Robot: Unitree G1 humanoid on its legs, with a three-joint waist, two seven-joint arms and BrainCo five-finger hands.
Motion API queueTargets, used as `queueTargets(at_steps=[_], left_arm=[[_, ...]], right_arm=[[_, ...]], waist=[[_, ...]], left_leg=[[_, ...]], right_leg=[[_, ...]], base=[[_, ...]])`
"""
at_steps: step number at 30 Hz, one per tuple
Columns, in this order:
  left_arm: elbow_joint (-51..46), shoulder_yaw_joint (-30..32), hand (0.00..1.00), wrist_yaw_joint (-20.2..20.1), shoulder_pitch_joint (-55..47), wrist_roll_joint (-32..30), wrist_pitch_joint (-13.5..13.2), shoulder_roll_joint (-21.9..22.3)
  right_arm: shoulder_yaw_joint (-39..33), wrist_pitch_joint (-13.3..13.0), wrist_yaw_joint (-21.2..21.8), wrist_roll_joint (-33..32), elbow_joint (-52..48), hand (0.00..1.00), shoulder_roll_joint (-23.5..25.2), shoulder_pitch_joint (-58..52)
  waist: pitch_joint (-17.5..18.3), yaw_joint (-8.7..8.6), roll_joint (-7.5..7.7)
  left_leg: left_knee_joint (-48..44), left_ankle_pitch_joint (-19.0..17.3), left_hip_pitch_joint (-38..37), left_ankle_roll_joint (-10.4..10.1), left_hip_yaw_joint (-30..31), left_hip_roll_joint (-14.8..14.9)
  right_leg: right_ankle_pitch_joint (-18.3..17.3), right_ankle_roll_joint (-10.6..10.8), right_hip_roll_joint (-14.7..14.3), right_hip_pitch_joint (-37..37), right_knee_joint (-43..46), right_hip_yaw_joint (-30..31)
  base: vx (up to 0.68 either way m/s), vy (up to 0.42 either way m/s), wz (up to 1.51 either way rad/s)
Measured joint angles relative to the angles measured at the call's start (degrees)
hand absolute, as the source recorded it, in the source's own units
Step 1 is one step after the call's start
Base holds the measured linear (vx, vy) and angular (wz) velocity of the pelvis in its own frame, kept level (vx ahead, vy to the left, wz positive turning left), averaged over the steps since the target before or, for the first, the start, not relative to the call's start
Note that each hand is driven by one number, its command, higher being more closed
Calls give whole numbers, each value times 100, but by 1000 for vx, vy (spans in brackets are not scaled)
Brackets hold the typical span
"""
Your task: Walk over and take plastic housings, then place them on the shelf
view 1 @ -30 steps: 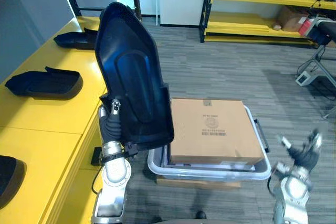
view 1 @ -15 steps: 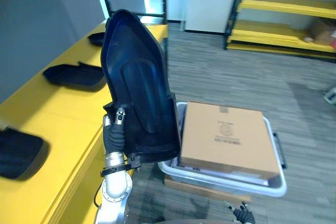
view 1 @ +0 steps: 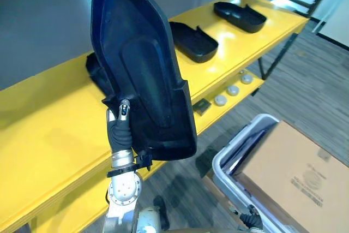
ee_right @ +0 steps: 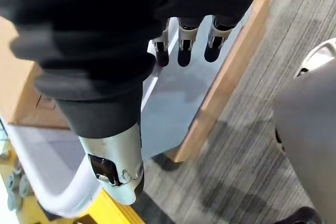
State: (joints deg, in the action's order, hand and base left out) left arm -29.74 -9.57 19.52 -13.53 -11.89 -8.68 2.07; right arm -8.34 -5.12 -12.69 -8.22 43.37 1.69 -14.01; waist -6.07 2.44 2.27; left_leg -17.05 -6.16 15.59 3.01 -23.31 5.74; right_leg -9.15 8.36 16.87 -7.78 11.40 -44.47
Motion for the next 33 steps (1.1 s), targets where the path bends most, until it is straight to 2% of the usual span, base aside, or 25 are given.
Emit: queueTargets(at_steps=[2,4,5,6,7,8,9,10,11,13,15,16,17,20,21,23,28,30,31,32,33], left_arm=[[7,-48,100,-75,30,24,-1,0],[56,-185,100,-78,95,67,-3,-2],[110,-257,100,-85,140,91,-3,-10],[117,-342,100,-76,148,107,-4,-43],[117,-424,100,-77,191,105,-15,-96],[118,-438,100,-74,236,105,-18,-115],[124,-438,100,-66,295,104,-28,-125],[134,-436,100,-60,353,103,-44,-127],[139,-434,100,-57,374,103,-56,-126],[451,-467,100,-45,412,102,-156,-114],[702,-508,100,-34,375,101,-133,-117],[737,-560,100,-53,316,95,-96,-134],[771,-614,100,-64,272,86,-76,-97],[764,-611,100,-79,134,38,-79,-24],[765,-601,100,-76,81,40,-81,5],[765,-594,100,-80,50,48,-81,4],[765,-567,100,-84,43,49,-76,-12],[752,-567,100,-78,42,48,-72,-14],[736,-529,100,-73,42,50,-72,-15],[727,-419,100,-73,40,51,-72,-16],[734,-330,100,-44,40,80,-71,-6]], right_arm=[[-10,5,-27,77,-9,0,21,-14],[-14,61,-92,212,-11,0,0,-81],[3,94,-43,250,-18,0,2,-78],[94,156,92,331,-22,0,38,17],[191,156,189,411,-150,0,28,66],[251,154,208,432,-188,0,39,127],[323,156,257,433,-195,0,52,249],[429,151,287,433,-206,0,45,299],[478,149,286,432,-209,0,44,350],[486,138,279,415,-202,0,41,336],[498,135,261,418,-204,0,42,345],[500,133,261,417,-204,0,43,355],[484,136,265,412,-194,0,21,368],[487,135,263,411,-203,0,14,465],[500,132,269,413,-204,0,28,472],[484,111,262,421,-213,0,27,516],[453,117,255,436,-190,0,42,428],[371,115,226,437,-162,0,44,388],[362,115,204,437,-157,0,45,391],[364,117,163,439,-141,0,43,393],[374,104,148,449,-79,0,19,424]], waist=[[17,3,43],[16,5,55],[21,7,43],[25,1,23],[32,-22,-49],[33,-15,-48],[50,-10,-41],[78,-6,-29],[83,-9,-21],[194,-38,3],[236,-29,49],[272,0,137],[294,13,21],[401,30,-160],[408,38,-171],[464,147,-112],[490,134,25],[466,140,85],[440,131,91],[414,140,117],[400,131,115]], left_leg=[[46,-37,-10,58,159,-234],[110,-88,-169,137,337,-435],[148,-107,-293,163,449,-505],[254,-110,-508,168,623,-581],[328,-150,-647,234,835,-601],[360,-153,-716,240,935,-602],[468,-138,-867,234,1118,-616],[522,-98,-980,174,1352,-663],[536,-93,-1024,166,1478,-707],[486,-33,-1041,134,1940,-887],[390,-64,-1034,86,2236,-1034],[258,-141,-1019,-15,2376,-1169],[82,-237,-980,-117,2537,-1154],[42,-295,-964,-208,2583,-885],[102,-293,-1054,-206,2565,-817],[222,-298,-1131,-220,2534,-715],[334,-201,-1126,-318,2745,-744],[359,-155,-1003,-335,2913,-829],[386,-255,-989,-272,2753,-765],[331,-370,-947,-298,2163,-539],[-8,-382,-809,-320,1528,-131]], right_leg=[[11,-19,180,-90,137,-162],[47,-170,568,-55,917,-158],[126,-511,757,44,1483,42],[443,-1036,926,348,2280,654],[233,-1007,784,736,2963,1565],[45,-890,602,915,3223,1979],[-302,-686,255,1196,3494,2611],[-579,-568,-90,1384,3502,3033],[-698,-529,-251,1475,3449,3225],[-927,-416,-810,1766,2797,4021],[-865,-473,-981,1822,2151,4344],[-373,-641,-910,1750,1565,4318],[-476,-526,-907,1517,1291,4118],[-323,-638,-1117,1188,783,3789],[-287,-683,-1184,1064,679,3755],[-242,-734,-1288,903,499,3717],[-216,-741,-1287,803,366,3536],[-218,-737,-1183,805,353,3236],[-212,-734,-1153,810,352,3191],[-204,-727,-1090,816,349,3128],[-208,-729,-1012,930,379,3028]], base=[[94,152,60],[120,156,61],[141,154,48],[178,173,67],[151,132,66],[153,99,77],[163,67,85],[166,48,92],[167,6,115],[164,-53,134],[165,-138,121],[201,-203,121],[156,-164,90],[86,-125,42],[58,-173,10],[26,-148,0],[1,-46,20],[-37,3,63],[-44,17,48],[-60,35,46],[-70,54,37]])
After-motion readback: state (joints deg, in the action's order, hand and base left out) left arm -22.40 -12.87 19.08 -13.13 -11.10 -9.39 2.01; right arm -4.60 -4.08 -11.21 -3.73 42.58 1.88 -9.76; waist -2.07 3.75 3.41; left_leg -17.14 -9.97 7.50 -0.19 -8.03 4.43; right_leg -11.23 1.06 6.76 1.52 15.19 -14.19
